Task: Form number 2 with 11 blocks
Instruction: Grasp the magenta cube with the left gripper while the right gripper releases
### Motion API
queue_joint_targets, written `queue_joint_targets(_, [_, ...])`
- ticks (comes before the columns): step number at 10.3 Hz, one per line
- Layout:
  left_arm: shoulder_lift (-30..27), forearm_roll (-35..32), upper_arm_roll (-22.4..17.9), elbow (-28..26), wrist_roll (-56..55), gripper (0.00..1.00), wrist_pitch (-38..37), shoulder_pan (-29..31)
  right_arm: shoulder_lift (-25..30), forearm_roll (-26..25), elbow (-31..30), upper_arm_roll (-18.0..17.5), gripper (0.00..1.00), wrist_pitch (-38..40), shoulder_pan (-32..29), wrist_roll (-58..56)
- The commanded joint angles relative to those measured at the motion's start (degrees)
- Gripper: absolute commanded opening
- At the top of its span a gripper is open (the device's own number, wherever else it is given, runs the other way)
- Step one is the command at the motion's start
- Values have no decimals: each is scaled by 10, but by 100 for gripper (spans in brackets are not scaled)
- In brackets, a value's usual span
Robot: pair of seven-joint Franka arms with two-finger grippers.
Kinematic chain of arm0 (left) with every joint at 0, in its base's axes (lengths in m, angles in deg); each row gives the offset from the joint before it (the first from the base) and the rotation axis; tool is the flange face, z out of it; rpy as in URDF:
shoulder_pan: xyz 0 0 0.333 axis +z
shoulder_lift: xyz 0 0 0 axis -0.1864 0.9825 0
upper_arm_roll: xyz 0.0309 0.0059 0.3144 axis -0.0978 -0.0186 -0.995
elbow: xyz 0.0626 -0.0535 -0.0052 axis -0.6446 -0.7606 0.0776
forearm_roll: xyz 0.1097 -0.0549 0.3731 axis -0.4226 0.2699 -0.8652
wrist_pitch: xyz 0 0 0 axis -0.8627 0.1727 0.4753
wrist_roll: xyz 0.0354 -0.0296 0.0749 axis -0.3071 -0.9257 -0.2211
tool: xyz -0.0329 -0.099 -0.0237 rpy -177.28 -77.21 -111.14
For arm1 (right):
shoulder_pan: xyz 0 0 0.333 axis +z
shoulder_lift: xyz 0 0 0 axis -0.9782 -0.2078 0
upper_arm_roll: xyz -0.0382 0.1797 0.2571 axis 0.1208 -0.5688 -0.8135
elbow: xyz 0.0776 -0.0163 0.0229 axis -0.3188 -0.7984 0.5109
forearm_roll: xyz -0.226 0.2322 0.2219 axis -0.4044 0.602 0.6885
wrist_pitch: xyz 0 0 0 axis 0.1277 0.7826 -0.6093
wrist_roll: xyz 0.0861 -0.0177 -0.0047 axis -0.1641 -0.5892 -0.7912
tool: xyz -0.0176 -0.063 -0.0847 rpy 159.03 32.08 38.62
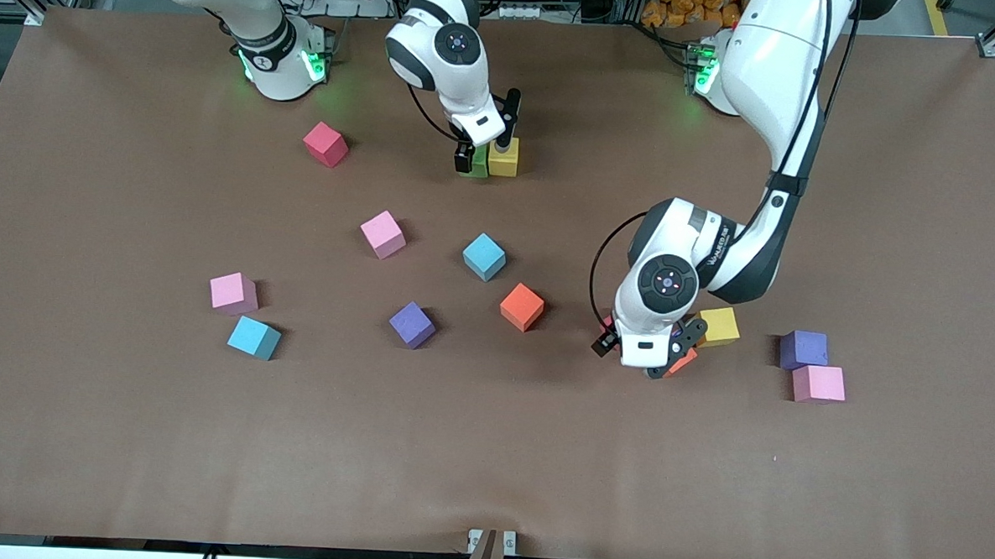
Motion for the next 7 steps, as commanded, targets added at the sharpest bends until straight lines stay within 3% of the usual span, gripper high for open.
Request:
queue_joint_targets(1, [-15, 16, 1, -30, 37, 100, 2, 7, 28, 9, -5, -5, 100, 21, -8, 5])
queue_joint_targets(4, [-15, 16, 1, -48, 54, 100, 26, 10, 49, 9, -1, -5, 100, 42, -17, 5])
queue_joint_targets(7, [-13, 29, 1, -48, 54, 100, 46, 12, 80, 10, 4, 2, 100, 67, -63, 4])
